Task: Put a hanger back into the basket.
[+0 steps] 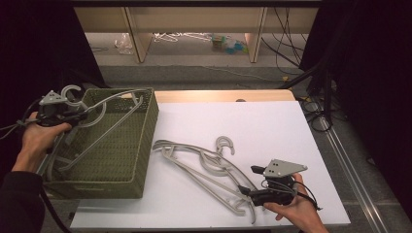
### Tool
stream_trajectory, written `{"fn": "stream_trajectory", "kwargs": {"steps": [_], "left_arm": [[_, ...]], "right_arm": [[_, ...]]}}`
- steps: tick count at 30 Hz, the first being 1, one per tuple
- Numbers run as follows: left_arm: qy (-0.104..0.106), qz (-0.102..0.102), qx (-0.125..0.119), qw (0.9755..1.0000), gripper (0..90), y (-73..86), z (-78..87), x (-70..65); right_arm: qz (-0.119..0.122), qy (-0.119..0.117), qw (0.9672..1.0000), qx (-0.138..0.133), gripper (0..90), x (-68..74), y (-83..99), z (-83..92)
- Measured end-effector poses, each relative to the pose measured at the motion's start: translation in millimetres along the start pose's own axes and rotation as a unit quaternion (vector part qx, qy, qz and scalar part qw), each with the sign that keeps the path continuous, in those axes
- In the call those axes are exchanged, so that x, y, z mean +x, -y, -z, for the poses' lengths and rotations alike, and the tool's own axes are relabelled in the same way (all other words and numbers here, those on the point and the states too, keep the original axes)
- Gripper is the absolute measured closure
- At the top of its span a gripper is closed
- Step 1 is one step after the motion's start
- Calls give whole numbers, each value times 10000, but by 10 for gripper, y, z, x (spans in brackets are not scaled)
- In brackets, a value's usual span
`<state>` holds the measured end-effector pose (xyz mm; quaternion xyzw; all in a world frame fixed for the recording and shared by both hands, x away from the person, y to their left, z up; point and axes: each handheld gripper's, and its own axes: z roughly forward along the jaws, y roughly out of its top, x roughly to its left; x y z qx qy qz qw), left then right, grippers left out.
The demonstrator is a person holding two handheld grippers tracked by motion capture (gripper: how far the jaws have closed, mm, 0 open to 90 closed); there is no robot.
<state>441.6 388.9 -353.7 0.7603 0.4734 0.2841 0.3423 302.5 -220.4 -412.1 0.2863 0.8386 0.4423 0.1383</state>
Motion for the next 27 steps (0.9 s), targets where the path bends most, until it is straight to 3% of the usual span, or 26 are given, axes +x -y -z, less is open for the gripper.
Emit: {"fn": "stream_trajectory", "kwargs": {"steps": [1,3,11,12,13,16,22,27], "left_arm": [[30,-219,181,9996,799,4,8,22],[69,-252,262,9993,799,24,-25,4],[153,-190,483,9985,800,110,-172,-26],[151,-82,407,9990,799,126,-213,-51],[143,-191,503,9984,799,132,-229,-49],[139,-199,657,9975,799,148,-305,-85],[56,-72,950,9954,799,255,-418,-99],[28,176,963,9952,803,394,-464,-54]], "right_arm": [[0,-1,10000,2,248,0,0,-1],[-9,-3,10000,10,248,-1,2,-2],[-3,-34,10000,32,249,-3,9,-14],[-6,-35,10000,33,249,-3,9,-14],[-4,-38,10000,32,249,-4,10,-16],[-6,-44,10000,40,250,-3,11,-18],[-17,-7,10000,17,250,-11,13,-10],[-19,-11,10000,15,250,-13,16,-14]]}}
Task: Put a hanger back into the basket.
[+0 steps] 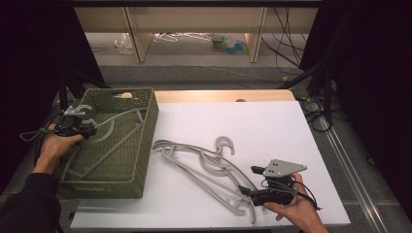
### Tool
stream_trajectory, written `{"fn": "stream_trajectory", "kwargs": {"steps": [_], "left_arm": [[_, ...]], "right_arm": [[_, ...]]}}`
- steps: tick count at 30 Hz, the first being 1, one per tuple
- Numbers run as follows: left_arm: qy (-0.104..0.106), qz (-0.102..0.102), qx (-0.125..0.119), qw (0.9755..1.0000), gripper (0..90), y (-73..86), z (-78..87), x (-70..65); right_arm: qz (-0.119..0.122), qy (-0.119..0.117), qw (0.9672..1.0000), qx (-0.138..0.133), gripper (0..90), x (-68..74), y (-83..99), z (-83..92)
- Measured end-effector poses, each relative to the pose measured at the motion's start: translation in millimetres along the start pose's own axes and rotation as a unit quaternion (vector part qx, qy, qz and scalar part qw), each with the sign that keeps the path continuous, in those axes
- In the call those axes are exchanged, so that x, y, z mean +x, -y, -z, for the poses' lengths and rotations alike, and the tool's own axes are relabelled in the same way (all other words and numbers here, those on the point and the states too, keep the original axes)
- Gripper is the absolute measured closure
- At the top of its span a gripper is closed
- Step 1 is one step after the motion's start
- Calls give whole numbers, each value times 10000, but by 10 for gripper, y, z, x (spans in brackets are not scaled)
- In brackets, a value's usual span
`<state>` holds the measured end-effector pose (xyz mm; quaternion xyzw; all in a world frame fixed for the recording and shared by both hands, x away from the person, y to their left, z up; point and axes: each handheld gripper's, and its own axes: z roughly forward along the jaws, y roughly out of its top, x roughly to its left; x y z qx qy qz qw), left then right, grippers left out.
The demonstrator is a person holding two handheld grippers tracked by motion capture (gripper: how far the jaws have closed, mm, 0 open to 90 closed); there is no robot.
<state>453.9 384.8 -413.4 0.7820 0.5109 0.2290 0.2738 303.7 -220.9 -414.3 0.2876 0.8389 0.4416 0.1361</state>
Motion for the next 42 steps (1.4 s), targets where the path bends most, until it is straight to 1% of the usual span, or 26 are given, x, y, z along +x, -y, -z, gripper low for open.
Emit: {"fn": "stream_trajectory", "kwargs": {"steps": [2,4,7,8,9,11,13,14,15,16,18,22,24,27,28,32,33,34,35,36,37,38,39,40,41,42], "left_arm": [[-47,93,-11,9999,785,18,25,28],[-119,72,-79,9999,750,17,71,41],[-213,233,-227,9992,652,5,177,46],[-272,238,-311,9989,610,-5,213,56],[-290,325,-382,9983,567,-14,249,39],[-208,393,-489,9978,492,-29,324,1],[-107,514,-734,9959,431,-54,438,-68],[-65,568,-835,9949,416,-61,452,-91],[-29,628,-1034,9926,408,-73,502,-151],[28,659,-1140,9913,393,-84,560,-205],[113,683,-1270,9895,354,-95,629,-287],[243,590,-1523,9863,298,-92,758,-528],[472,580,-1713,9824,287,-84,826,-693],[696,608,-1959,9763,235,-86,908,-945],[814,546,-2035,9742,228,-88,930,-1035],[1060,233,-2203,9694,227,-93,1001,-1393],[1132,206,-2282,9668,227,-90,1021,-1480],[1206,152,-2321,9651,227,-85,1048,-1558],[1311,145,-2385,9621,224,-77,1055,-1619],[1448,155,-2459,9583,217,-55,1060,-1720],[1509,154,-2507,9561,216,-32,1052,-1802],[1579,211,-2481,9555,213,-2,1042,-1895],[1689,163,-2499,9533,205,27,1024,-1974],[1785,62,-2580,9495,202,55,1002,-2041],[1854,68,-2606,9474,202,87,981,-2118],[1923,-24,-2563,9473,202,109,957,-2184]], "right_arm": [[-20,-18,10000,20,250,1,3,-5],[0,-22,10000,37,250,-3,5,-10],[-4,-9,10000,22,251,-3,5,-8],[-8,-9,10000,19,250,-4,5,-8],[-17,-6,10000,23,250,-3,5,-7],[-11,-7,10000,22,250,-4,7,-8],[-17,10,10000,10,250,-6,7,-9],[-23,13,10000,3,250,-7,7,-10],[-24,17,10000,-1,250,-8,7,-11],[-42,14,10000,1,250,-9,8,-11],[-72,-3,10000,1,250,-9,13,-16],[-78,36,10000,-40,249,-17,20,-28],[-106,62,9999,-86,249,-24,25,-27],[-179,97,9997,-139,245,-47,33,-26],[-205,101,9996,-165,245,-54,37,-29],[-303,100,9992,-229,243,-63,53,-39],[-316,85,9992,-235,243,-66,59,-43],[-335,111,9991,-239,242,-70,64,-46],[-339,111,9990,-253,243,-75,71,-50],[-345,111,9990,-263,243,-81,76,-54],[-367,114,9989,-275,243,-87,84,-62],[-388,137,9988,-272,241,-91,91,-63],[-413,102,9987,-278,241,-97,96,-69],[-421,123,9987,-272,240,-100,100,-70],[-450,125,9985,-274,239,-102,104,-70],[-436,137,9985,-301,239,-110,109,-79]]}}
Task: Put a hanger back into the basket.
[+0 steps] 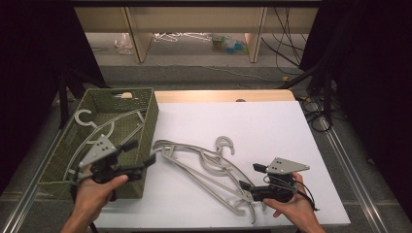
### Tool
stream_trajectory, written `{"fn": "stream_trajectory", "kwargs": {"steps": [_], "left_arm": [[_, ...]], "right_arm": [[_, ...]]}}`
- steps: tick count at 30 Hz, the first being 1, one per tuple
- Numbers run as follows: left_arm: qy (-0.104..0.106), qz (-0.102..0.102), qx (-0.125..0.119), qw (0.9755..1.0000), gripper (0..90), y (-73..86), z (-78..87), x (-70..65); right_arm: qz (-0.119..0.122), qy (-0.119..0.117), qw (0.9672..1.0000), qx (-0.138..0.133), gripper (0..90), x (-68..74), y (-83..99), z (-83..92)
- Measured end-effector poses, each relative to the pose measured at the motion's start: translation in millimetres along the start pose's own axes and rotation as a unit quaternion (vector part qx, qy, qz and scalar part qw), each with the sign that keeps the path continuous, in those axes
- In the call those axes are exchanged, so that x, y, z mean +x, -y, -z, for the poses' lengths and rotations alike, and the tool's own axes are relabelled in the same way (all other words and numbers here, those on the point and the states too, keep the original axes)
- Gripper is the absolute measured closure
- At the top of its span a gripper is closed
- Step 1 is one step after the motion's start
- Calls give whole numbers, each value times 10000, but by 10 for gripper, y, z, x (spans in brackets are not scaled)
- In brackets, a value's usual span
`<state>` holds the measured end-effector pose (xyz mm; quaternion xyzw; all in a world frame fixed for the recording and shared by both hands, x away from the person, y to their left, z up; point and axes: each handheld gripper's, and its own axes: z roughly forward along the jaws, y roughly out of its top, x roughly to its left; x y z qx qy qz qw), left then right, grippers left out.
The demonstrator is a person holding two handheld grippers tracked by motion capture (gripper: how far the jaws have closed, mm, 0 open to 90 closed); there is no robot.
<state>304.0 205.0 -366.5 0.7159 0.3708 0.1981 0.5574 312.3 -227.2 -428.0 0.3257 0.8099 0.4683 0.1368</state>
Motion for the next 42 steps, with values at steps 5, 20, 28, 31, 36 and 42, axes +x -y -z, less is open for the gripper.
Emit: {"fn": "stream_trajectory", "kwargs": {"steps": [5,20,28,31,36,42], "left_arm": [[265,-129,-21,9996,193,164,-117,-232],[492,-330,230,9980,181,682,-310,-443],[561,-489,259,9969,180,700,-319,-485],[521,-442,258,9973,180,707,-313,-474],[500,-403,241,9976,180,711,-311,-461],[545,-391,235,9975,180,714,-327,-460]], "right_arm": [[-110,-66,9999,72,229,-2,17,4],[-34,-30,10000,81,186,14,37,-47],[48,2,9998,194,207,5,41,-91],[87,30,9996,280,218,-8,28,-138],[82,43,9981,605,262,-125,-11,-287],[74,143,9946,1027,309,-246,-64,-478]]}}
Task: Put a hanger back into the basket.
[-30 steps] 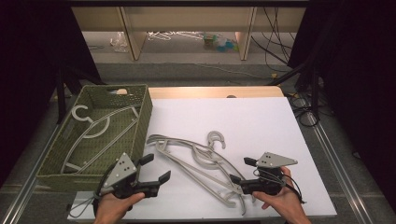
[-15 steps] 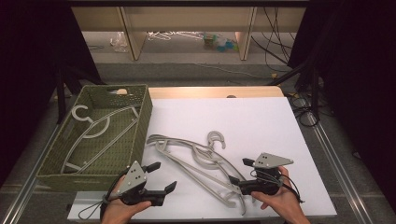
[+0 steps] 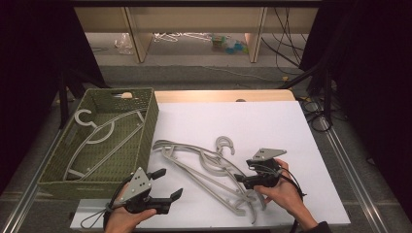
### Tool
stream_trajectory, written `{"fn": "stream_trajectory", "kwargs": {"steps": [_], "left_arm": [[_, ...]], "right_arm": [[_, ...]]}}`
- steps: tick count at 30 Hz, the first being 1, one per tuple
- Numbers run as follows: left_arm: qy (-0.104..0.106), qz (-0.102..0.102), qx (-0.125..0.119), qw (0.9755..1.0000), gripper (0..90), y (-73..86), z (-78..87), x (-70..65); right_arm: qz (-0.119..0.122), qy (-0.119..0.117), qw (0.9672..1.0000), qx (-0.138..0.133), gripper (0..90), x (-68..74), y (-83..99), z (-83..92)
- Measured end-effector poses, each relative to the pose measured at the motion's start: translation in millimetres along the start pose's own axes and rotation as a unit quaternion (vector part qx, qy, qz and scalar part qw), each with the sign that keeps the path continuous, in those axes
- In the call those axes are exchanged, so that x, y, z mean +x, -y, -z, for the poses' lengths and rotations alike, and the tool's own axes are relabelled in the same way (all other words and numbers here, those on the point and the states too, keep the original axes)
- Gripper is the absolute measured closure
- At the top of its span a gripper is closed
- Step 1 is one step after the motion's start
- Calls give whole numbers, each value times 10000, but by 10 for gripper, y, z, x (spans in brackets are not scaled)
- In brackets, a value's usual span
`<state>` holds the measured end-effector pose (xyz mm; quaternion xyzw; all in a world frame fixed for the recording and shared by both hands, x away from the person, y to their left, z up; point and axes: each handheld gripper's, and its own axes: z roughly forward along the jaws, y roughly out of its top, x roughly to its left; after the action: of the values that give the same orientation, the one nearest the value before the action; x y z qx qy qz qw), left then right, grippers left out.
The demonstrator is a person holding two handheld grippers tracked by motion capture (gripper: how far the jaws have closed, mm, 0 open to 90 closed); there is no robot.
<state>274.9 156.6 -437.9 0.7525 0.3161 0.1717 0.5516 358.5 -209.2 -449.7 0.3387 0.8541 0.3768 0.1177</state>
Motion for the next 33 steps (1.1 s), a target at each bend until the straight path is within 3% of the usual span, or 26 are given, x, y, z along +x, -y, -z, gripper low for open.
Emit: {"fn": "stream_trajectory", "kwargs": {"steps": [1,7,8,9,12,14,17,18,24,33], "left_arm": [[-17,-14,27,10000,180,-5,8,1],[-15,10,5,10000,180,-8,8,2],[-7,-78,15,10000,180,-11,8,9],[-8,-71,23,10000,180,-10,8,7],[-14,-15,10,10000,181,-8,5,-7],[23,-130,18,9999,181,-13,5,5],[20,-126,22,9999,181,-12,7,5],[-22,22,12,10000,181,-6,8,-12],[10,-12,23,10000,183,-6,8,-5],[10,-16,21,10000,185,-5,9,-2]], "right_arm": [[-77,54,10000,8,321,-5,-11,-41],[48,120,9996,261,400,-85,-71,-185],[-22,74,9994,337,416,-82,-76,-191],[78,62,9989,468,425,-99,-76,-197],[137,119,9987,481,461,-106,-68,-244],[122,124,9979,628,481,-108,-82,-259],[176,184,9969,742,516,-130,-118,-330],[245,225,9971,689,528,-136,-124,-366],[253,126,9933,1123,601,-131,-196,-524],[359,65,9916,1242,716,-140,-257,-585]]}}
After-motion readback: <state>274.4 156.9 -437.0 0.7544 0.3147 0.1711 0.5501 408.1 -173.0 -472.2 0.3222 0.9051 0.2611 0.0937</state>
